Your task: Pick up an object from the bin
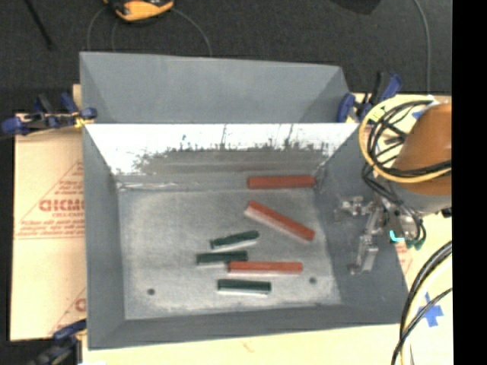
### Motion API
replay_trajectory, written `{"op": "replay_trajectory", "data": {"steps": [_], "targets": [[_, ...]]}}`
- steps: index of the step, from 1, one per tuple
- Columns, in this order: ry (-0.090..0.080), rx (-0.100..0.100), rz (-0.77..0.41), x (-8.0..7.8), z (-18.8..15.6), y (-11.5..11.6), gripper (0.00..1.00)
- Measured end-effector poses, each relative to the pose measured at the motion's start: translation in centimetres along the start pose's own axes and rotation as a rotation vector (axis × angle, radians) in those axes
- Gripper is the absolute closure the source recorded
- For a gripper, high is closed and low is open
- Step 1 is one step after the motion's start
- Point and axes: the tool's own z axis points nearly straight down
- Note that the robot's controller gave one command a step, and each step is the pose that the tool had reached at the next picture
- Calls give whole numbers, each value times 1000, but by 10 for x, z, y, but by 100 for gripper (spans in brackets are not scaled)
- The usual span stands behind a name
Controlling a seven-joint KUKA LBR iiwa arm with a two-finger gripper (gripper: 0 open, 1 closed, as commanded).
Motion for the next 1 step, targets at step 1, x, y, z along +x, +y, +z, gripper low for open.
{"op": "replay_trajectory", "data": {"steps": [1], "targets": [[-7,2,-3,-2,-4,0,0]]}}
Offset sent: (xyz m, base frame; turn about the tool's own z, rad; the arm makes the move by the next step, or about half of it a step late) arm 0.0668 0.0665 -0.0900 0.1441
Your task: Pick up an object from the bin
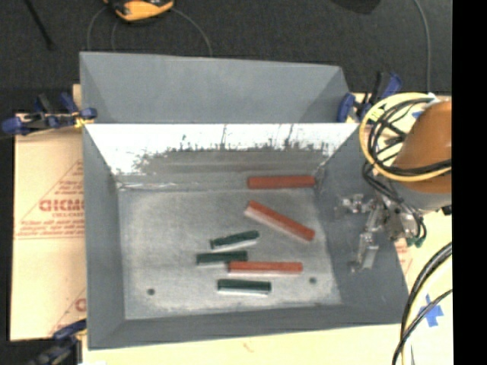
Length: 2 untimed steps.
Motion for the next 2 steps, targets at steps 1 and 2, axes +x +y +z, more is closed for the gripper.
{"op": "replay_trajectory", "data": {"steps": [1,2], "targets": [[-8,-3,101,-45,59,43,0],[6,-4,275,-35,53,75,0]]}}
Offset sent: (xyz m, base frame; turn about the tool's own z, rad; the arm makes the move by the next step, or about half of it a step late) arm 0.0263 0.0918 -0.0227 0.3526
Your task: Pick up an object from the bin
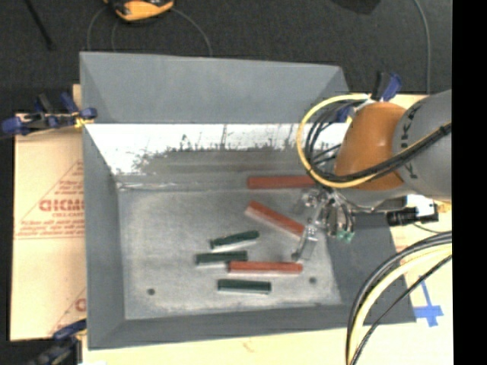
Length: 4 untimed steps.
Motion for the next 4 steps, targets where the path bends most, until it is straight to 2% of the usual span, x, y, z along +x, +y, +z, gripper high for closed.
{"op": "replay_trajectory", "data": {"steps": [1,2,3,4], "targets": [[-8,3,-23,-27,-10,11,0],[-7,-1,39,-34,40,14,0],[-8,1,146,-44,39,14,100],[-8,2,146,-44,39,14,100]]}}
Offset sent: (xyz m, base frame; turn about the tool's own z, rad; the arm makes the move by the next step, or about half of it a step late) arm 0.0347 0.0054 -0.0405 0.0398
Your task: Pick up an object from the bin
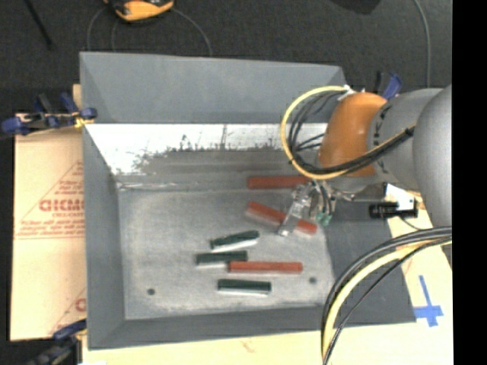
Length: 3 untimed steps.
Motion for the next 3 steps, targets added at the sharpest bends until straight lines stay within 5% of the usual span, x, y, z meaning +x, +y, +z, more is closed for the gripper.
{"op": "replay_trajectory", "data": {"steps": [3], "targets": [[10,0,-3,2,-41,-1,100]]}}
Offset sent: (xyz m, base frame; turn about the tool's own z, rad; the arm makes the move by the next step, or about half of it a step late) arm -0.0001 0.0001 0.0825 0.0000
